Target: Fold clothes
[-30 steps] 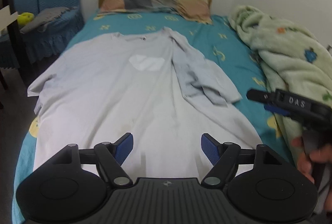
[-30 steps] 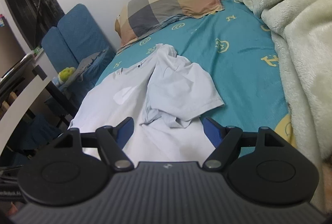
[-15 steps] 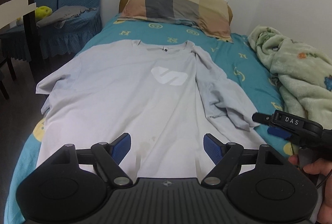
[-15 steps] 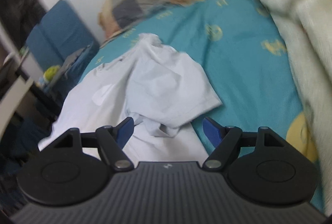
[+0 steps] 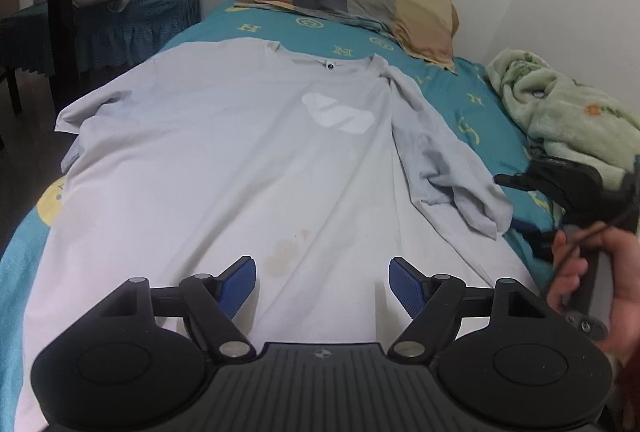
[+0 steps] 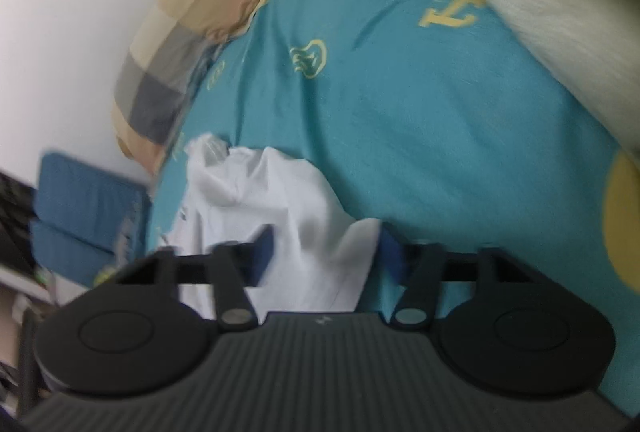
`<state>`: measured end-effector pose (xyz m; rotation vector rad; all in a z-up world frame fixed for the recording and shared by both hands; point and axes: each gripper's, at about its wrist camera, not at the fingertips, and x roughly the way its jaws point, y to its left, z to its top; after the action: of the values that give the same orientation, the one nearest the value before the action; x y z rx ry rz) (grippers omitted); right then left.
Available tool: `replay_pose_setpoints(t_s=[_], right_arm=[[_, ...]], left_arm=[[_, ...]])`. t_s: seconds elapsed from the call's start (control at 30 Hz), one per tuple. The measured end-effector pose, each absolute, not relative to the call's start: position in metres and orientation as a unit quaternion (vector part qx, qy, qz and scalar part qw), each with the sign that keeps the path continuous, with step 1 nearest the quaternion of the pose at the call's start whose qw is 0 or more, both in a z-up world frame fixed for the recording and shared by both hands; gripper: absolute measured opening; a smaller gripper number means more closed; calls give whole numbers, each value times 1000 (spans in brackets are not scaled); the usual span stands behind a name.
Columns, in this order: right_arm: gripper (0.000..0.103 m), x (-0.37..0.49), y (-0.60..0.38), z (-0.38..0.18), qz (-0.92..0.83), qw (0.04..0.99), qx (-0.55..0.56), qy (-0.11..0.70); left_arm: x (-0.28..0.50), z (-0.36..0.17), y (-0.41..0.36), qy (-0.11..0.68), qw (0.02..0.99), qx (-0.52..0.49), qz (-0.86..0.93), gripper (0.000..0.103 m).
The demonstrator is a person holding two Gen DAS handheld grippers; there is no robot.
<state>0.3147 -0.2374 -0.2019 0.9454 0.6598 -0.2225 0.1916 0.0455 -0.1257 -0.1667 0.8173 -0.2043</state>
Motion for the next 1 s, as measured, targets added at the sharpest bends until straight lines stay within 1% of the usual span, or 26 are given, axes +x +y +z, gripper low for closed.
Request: replay_pose_setpoints(t_s=[0.03, 0.1, 0.17, 0.23, 0.4, 0.53, 0.63, 0.73, 0.87, 1.0], right_arm=[[13, 322, -236, -195, -107, 841, 425, 316], [8, 335, -233, -181, -111, 858, 381, 326], [8, 349, -231, -167, -115, 872, 337, 335], [7, 363, -230, -149, -119, 887, 292, 337], [7, 402, -253, -72, -129, 930, 184, 291], [7, 436, -267, -38, -141, 948, 102, 267], [7, 456, -280, -35, -169, 949, 75, 255], [7, 476, -293, -55, -197, 943, 62, 261], [7, 499, -301, -103, -203, 937, 64, 277], [8, 505, -309, -154, -197, 930, 91, 296]], left_arm=[[191, -127, 45, 398, 909, -80, -99, 75], [192, -128, 47, 404, 905, -88, -102, 74], [191, -128, 49, 406, 902, -100, -106, 74], [191, -128, 48, 401, 906, -90, -103, 74], [188, -125, 44, 400, 907, -85, -100, 74], [184, -121, 35, 390, 912, -71, -104, 74], [188, -123, 30, 395, 910, -69, -106, 73], [193, -127, 29, 400, 908, -71, -105, 73], [201, -135, 28, 405, 907, -61, -99, 73], [210, -145, 30, 417, 902, -63, -93, 73]])
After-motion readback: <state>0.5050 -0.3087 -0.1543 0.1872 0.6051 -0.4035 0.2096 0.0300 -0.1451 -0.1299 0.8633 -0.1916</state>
